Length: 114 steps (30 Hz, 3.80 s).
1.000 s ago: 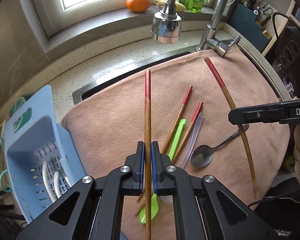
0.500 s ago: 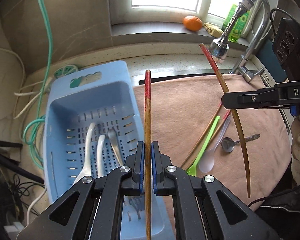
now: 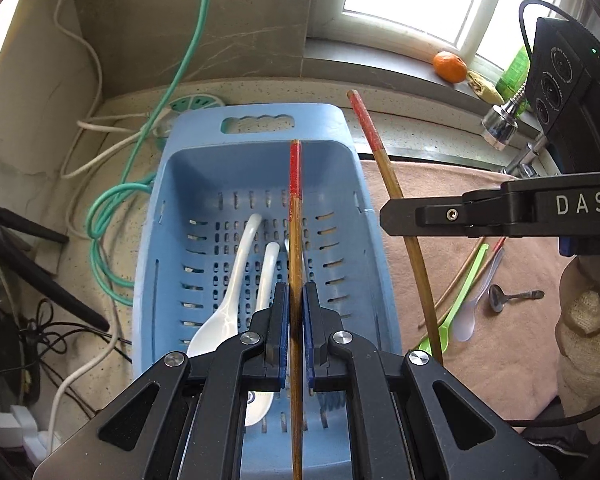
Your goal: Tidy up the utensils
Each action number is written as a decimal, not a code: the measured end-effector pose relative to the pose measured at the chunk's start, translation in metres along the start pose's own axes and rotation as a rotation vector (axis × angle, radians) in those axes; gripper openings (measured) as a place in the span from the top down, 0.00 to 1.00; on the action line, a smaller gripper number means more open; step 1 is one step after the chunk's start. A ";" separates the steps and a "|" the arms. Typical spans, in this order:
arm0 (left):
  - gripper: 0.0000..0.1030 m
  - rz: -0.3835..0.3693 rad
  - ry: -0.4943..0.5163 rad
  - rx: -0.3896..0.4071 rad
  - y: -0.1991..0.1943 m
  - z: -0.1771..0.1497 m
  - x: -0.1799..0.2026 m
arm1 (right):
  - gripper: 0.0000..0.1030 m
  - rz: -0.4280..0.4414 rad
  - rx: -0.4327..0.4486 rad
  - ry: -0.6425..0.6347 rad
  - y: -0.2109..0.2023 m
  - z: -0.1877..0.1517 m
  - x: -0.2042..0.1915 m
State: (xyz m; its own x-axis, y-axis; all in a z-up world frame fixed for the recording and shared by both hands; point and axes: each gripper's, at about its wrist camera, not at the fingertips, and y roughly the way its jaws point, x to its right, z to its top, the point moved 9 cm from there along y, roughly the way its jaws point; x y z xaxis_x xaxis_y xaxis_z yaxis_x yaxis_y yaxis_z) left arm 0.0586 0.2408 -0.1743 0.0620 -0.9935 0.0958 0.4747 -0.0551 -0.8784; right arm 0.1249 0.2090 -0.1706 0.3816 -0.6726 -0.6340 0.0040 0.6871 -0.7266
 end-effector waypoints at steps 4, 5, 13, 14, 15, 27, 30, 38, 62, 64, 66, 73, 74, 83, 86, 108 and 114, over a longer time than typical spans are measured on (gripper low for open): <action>0.95 0.001 -0.026 -0.004 0.003 0.000 -0.010 | 0.93 -0.002 -0.025 -0.023 0.013 -0.002 -0.007; 0.95 0.003 -0.031 -0.007 0.004 0.000 -0.013 | 0.92 -0.002 -0.032 -0.029 0.016 -0.003 -0.010; 0.82 0.030 -0.056 -0.003 0.003 0.000 -0.026 | 0.90 -0.020 -0.025 -0.048 0.013 -0.002 -0.012; 0.82 0.036 -0.056 -0.002 0.002 0.000 -0.027 | 0.90 -0.021 -0.023 -0.048 0.011 -0.001 -0.010; 0.82 0.036 -0.056 -0.001 0.001 0.000 -0.027 | 0.90 -0.024 -0.019 -0.050 0.009 -0.001 -0.009; 0.82 0.000 0.033 0.019 -0.009 0.005 0.010 | 0.86 -0.047 0.043 -0.036 -0.040 -0.008 0.027; 0.82 -0.027 0.065 0.020 -0.007 0.008 0.028 | 0.86 -0.067 0.069 -0.032 -0.057 -0.011 0.040; 0.82 -0.103 0.157 0.001 -0.002 0.008 0.082 | 0.82 -0.116 0.137 0.024 -0.114 -0.025 0.090; 0.60 -0.292 0.471 -0.192 0.057 -0.024 0.227 | 0.82 -0.158 0.091 0.376 -0.145 -0.147 0.219; 0.60 -0.289 0.483 -0.206 0.061 -0.026 0.229 | 0.82 -0.165 0.105 0.390 -0.146 -0.148 0.223; 0.60 -0.293 0.488 -0.221 0.064 -0.029 0.230 | 0.82 -0.166 0.117 0.411 -0.148 -0.149 0.229; 0.60 -0.295 0.481 -0.243 0.070 -0.035 0.233 | 0.81 -0.168 0.125 0.436 -0.150 -0.151 0.244; 0.60 -0.298 0.478 -0.247 0.069 -0.036 0.232 | 0.81 -0.164 0.127 0.441 -0.151 -0.150 0.245; 0.60 -0.352 0.449 -0.249 0.057 -0.060 0.250 | 0.81 -0.150 0.155 0.436 -0.155 -0.135 0.254; 0.60 -0.385 0.421 -0.256 0.053 -0.074 0.260 | 0.79 -0.149 0.166 0.438 -0.158 -0.130 0.261; 0.60 -0.291 0.513 -0.116 0.070 -0.084 0.289 | 0.79 -0.026 0.187 0.534 -0.148 -0.122 0.266; 0.70 -0.314 0.480 -0.111 0.072 -0.079 0.293 | 0.79 -0.051 0.190 0.512 -0.144 -0.114 0.261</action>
State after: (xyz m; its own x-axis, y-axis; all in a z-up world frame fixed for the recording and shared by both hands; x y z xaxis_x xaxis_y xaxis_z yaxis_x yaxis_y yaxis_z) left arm 0.0414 -0.0623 -0.2470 -0.4840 -0.8604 0.1596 0.3095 -0.3389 -0.8885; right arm 0.1188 -0.0968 -0.2620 -0.1214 -0.7217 -0.6815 0.1958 0.6556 -0.7292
